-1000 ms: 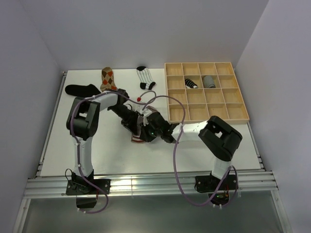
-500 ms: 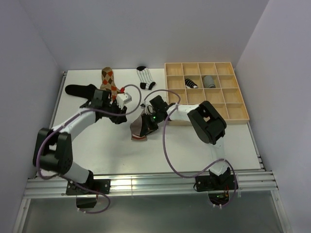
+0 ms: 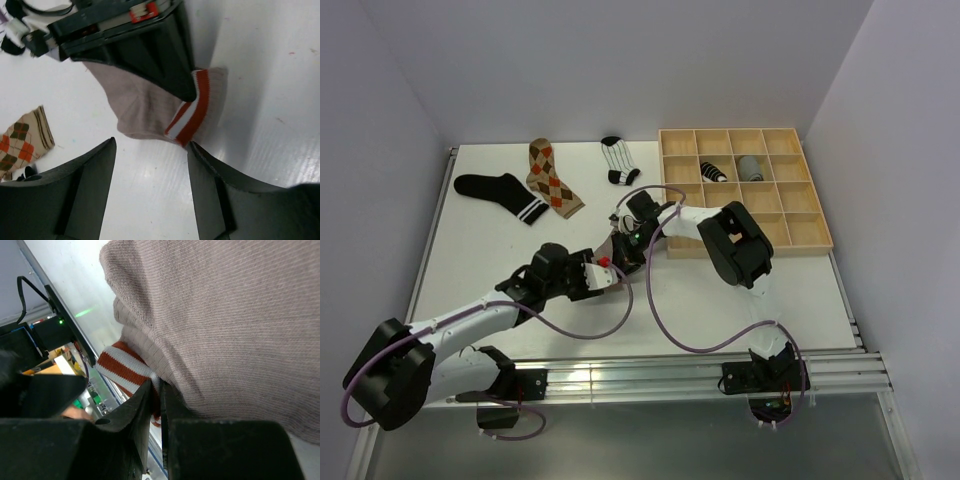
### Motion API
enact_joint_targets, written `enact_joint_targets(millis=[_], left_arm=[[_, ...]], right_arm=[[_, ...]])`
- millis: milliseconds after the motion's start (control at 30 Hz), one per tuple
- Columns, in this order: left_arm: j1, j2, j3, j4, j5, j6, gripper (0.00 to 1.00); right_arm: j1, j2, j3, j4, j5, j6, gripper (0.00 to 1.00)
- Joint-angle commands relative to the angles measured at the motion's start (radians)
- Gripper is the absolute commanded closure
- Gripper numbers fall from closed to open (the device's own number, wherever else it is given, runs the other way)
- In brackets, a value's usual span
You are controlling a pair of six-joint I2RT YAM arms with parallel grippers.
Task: Roll the socks
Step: Roll the sock at the center of the board.
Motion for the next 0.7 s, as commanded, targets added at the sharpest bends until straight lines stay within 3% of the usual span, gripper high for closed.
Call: enact_joint_targets(millis=[0,367,667], left_arm=[[-0.069,0.001,-0.019,0.061,-0.040,0.059,0.36],[-0.182,0.053,-0.060,0.073,-0.077,0.100,0.43],[-0.184,0.183,-0.083,0.237,-0.152,0.163,0.49]], right_arm=[[-0.002,0.051,-0.005,-0.074,0.116,-0.043,0.86],[-0.002,0.055,-0.013,-0.059,0.114,-0.032,0.87],[-0.002,0.051,-0.033,-0.030,0.110,-0.026,0.89]])
